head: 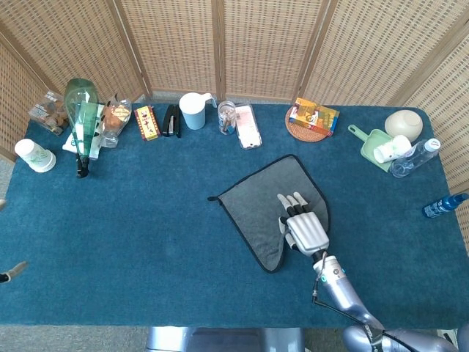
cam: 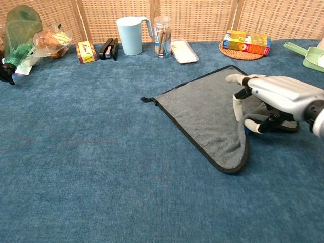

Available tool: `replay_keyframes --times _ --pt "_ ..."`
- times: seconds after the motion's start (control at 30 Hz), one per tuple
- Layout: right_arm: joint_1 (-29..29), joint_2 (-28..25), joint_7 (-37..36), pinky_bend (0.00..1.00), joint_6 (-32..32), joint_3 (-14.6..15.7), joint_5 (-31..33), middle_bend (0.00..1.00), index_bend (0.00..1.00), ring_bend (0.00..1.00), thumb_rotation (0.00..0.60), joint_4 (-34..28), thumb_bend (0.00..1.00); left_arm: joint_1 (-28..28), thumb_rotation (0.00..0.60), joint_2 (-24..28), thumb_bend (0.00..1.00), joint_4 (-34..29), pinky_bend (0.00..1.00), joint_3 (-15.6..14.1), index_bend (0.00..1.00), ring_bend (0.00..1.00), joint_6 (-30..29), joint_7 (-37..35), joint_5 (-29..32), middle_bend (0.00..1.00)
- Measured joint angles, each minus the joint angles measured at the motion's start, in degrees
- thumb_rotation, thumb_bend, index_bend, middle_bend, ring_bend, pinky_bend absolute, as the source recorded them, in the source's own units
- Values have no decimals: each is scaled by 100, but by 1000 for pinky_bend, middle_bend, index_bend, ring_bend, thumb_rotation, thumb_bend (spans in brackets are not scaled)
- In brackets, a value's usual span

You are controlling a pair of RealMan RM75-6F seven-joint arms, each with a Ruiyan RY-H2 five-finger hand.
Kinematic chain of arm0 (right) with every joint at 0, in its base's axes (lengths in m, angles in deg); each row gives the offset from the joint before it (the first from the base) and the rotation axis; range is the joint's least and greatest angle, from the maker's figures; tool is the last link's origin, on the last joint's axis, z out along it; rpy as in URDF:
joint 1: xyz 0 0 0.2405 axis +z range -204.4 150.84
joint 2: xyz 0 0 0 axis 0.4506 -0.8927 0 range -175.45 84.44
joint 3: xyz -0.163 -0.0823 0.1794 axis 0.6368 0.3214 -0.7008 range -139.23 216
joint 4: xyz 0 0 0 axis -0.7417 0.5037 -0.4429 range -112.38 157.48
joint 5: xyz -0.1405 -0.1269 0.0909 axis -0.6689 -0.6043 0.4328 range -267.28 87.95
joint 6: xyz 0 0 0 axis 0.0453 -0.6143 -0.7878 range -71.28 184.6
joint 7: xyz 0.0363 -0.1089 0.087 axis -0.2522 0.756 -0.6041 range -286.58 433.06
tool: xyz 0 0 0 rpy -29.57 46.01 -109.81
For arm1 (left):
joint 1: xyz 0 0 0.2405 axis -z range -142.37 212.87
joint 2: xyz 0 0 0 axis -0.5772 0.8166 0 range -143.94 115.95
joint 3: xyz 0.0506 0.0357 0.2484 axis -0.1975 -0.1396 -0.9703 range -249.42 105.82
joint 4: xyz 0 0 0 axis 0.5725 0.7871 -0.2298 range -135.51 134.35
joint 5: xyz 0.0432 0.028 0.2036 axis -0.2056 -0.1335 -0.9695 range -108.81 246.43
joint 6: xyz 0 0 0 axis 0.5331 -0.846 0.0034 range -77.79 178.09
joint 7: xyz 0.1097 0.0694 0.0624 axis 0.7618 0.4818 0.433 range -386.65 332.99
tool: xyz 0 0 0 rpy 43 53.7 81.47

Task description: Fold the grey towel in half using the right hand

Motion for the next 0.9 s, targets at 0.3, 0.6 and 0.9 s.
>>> replay_keyframes --times 0.3,0.6,0.9 --pt "257 425 666 54 135 -380 784 0 712 0 600 -167 595 -13 600 66 80 50 0 -9 0 0 -8 -223 -35 0" --pt "610 823 1119 55 196 -696 1470 0 716 0 600 29 603 -19 600 108 80 83 0 -17 0 0 6 -392 -44 0" --pt "1010 1165 1333 56 309 -1054 1984 0 722 0 600 408 616 18 600 128 81 101 0 -9 0 0 95 -455 24 0"
